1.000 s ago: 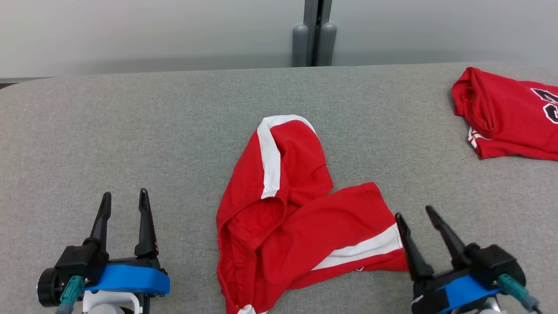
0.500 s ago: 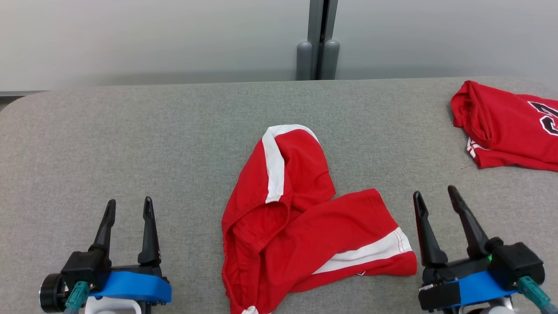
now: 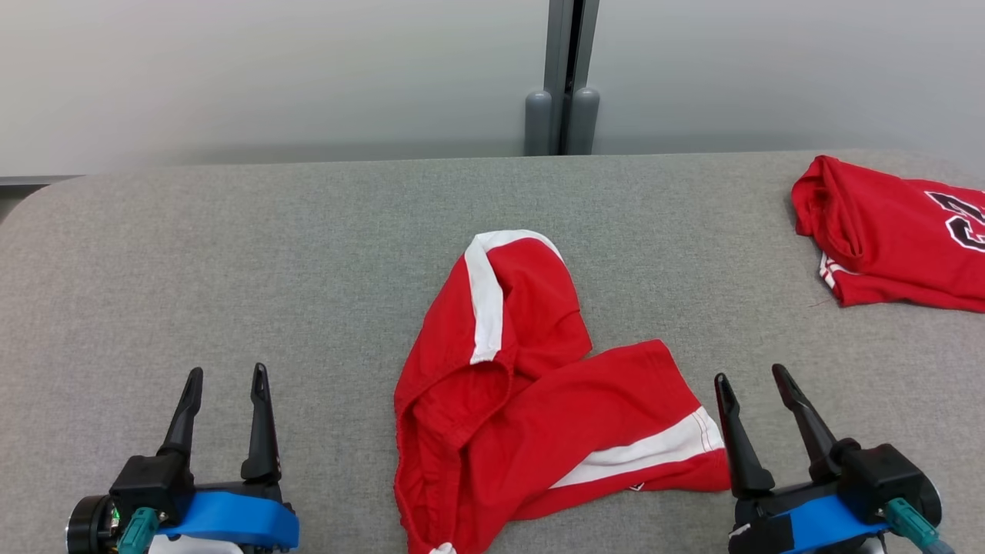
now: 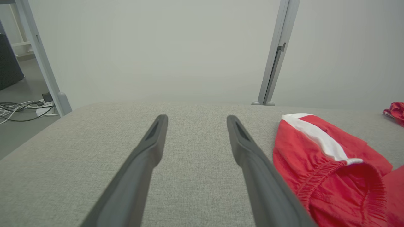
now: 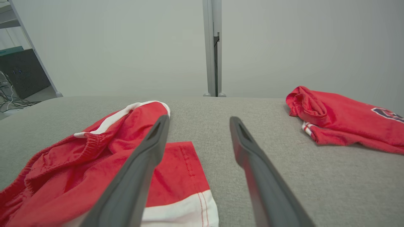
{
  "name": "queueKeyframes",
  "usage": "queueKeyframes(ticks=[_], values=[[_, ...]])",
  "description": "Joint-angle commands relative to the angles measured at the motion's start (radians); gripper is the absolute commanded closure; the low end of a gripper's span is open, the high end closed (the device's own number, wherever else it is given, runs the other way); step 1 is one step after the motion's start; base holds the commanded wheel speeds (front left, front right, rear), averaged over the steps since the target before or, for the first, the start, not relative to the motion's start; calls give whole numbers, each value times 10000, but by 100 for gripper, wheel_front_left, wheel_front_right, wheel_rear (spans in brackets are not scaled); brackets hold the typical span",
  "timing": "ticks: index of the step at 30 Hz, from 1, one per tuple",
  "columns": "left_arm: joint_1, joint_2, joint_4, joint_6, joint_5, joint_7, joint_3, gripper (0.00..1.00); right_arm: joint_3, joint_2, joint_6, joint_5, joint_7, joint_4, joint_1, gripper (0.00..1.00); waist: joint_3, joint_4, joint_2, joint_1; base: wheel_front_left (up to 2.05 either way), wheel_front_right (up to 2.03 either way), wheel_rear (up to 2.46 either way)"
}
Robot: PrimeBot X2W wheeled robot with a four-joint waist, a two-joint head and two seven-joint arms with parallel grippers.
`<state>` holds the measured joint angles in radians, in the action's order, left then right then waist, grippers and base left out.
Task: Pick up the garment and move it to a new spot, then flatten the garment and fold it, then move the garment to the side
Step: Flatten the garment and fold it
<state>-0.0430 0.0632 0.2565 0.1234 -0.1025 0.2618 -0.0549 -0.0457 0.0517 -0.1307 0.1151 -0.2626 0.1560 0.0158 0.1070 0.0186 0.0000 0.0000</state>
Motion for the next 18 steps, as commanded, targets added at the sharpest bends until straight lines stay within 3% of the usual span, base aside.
queueKeyframes(ticks=[1,8,18], values=[[75,68,18,22,89,43,-55,0,-44,-10,-1,-22,-27,75,-63,0,-30,-10,0,0,0,0,0],[-32,173,-92,82,493,43,1045,0,84,36,-1,-143,10,784,72,0,-98,21,0,0,0,0,0],[-469,1050,522,75,200,-183,4931,0,29,535,-1,-334,217,2178,744,0,-179,70,0,0,0,0,0]])
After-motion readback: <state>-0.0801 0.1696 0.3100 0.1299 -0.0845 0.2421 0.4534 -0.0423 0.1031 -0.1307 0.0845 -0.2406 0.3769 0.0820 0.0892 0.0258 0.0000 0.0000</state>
